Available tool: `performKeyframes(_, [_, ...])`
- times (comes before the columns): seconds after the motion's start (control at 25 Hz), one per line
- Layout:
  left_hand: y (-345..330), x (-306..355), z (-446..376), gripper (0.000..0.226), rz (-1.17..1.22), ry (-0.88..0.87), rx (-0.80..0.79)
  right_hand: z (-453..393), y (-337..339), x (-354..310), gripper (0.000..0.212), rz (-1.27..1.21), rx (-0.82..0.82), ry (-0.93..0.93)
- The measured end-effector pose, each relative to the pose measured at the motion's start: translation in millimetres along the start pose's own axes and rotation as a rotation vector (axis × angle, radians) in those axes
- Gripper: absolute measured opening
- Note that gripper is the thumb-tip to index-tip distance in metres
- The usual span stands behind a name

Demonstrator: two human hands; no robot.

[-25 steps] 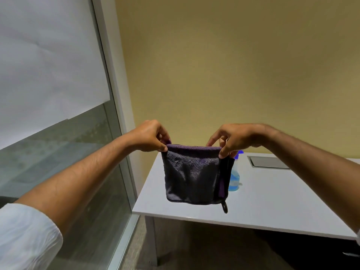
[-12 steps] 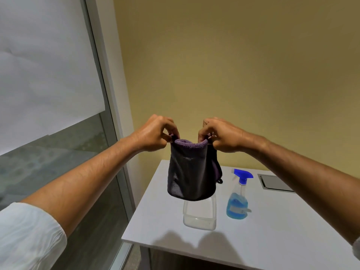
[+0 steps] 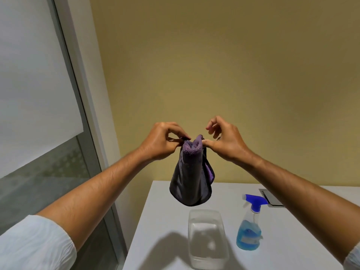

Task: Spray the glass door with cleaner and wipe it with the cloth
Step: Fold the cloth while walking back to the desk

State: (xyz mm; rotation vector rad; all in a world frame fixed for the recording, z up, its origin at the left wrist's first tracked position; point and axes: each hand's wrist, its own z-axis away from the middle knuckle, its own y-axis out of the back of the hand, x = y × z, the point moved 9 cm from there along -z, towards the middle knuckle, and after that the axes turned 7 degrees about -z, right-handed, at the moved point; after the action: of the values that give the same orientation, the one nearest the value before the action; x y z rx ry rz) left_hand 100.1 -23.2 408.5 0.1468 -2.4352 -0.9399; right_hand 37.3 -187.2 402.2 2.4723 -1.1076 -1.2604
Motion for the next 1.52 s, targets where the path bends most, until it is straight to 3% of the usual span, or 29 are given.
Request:
performKeyframes(0.08, [-1, -16, -10, 0.031, 0.014, 0.011, 0.014, -8, -7, 16, 0.021, -0.063, 0.014, -0.073])
performKeyframes(0.2, [-5, -28, -22, 0.030, 0.040, -0.001, 0.040, -12, -37, 34, 0.007, -0.362, -0.166, -0.246])
performKeyframes(0.32, [-9, -34, -31, 0.025, 0.007, -0.008, 0.063, -15, -50, 43, 0.021, -0.563, -0.305, -0.343])
performKeyframes(0.44, [-11, -38, -40, 0.025, -0.007, 0.020, 0.095, -19, -51, 54, 0.050, -0.625, -0.422, -0.401])
performKeyframes(0.56, [-14, -40, -46, 0.024, -0.017, 0.041, 0.121, -18, -56, 50, 0.047, -0.544, -0.520, -0.309])
performKeyframes(0.68, [-20, -42, -51, 0.031, -0.060, 0.079, 0.106, -29, -49, 51, 0.042, -0.369, -0.437, -0.229])
performKeyframes(0.76, [-23, -37, -57, 0.037, -0.118, 0.047, 0.059, -39, -43, 55, 0.035, -0.378, -0.397, -0.230])
performKeyframes(0.88, [-30, -33, -65, 0.045, -0.173, -0.016, -0.063, -48, -38, 58, 0.041, -0.398, -0.399, -0.222])
performKeyframes(1.04, [-38, -42, -66, 0.026, -0.123, 0.083, -0.146, -53, -36, 69, 0.055, -0.486, -0.382, -0.264])
performKeyframes(1.32, [-32, -45, -67, 0.009, -0.198, 0.112, -0.062, -50, -41, 84, 0.063, -0.640, -0.407, -0.266])
performKeyframes(1.52, [-3, -67, -66, 0.011, -0.091, 0.217, 0.064, -18, -40, 129, 0.057, -0.503, -0.474, -0.368])
